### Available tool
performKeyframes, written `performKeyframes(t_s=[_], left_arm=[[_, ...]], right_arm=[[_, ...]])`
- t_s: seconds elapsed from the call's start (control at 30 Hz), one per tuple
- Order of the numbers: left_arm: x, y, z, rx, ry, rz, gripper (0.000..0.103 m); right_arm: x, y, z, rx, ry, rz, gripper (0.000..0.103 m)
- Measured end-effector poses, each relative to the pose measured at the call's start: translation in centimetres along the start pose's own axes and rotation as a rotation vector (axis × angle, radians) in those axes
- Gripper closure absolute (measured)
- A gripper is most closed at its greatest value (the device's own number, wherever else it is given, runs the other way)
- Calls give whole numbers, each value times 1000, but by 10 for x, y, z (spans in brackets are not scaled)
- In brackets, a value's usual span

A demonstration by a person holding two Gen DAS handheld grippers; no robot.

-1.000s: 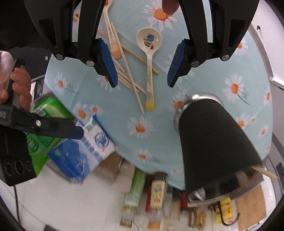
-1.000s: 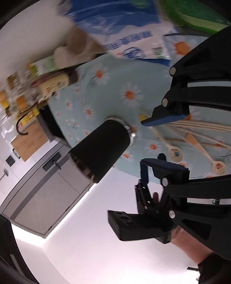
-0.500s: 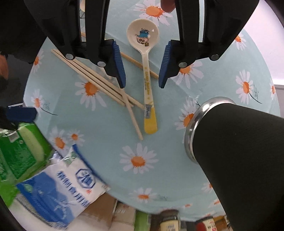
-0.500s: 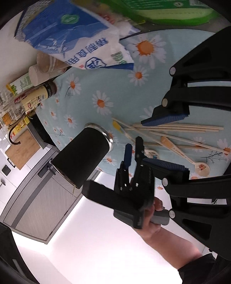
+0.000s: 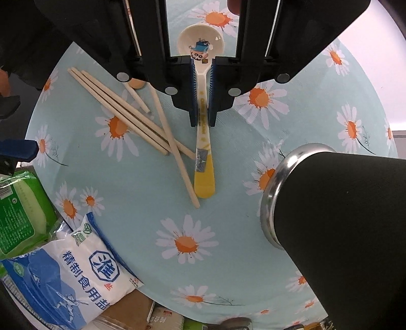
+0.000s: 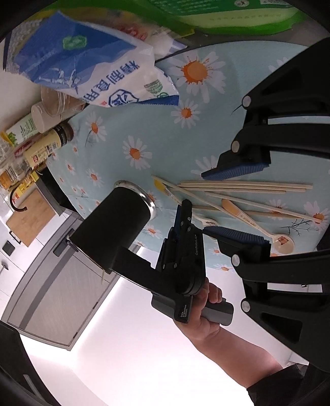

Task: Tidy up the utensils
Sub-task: 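Grasp the yellow-handled cartoon spoon with the left gripper, then grasp another wooden chopstick with the right gripper while the left lifts the spoon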

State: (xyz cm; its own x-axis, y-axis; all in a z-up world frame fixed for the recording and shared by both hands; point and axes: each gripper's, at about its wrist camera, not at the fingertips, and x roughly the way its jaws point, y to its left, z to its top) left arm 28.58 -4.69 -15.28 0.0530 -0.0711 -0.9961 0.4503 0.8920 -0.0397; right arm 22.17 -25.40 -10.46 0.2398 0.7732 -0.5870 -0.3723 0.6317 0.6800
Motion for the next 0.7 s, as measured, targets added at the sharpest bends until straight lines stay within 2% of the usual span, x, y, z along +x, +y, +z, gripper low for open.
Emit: performKeyframes(t_s=[0.2,0.4,0.7], left_arm=[[-8,-7,-12,-10,-40,1,96],[-22,-3,-26,-63,-98,-25,96],[-50,11,-82,-200,-247,-75,96]], right_arm=[[16,2,3,-21,46,1,64],[39,-3,7,-6,116,6,64],[76,8,24,-9,236,-14,64]])
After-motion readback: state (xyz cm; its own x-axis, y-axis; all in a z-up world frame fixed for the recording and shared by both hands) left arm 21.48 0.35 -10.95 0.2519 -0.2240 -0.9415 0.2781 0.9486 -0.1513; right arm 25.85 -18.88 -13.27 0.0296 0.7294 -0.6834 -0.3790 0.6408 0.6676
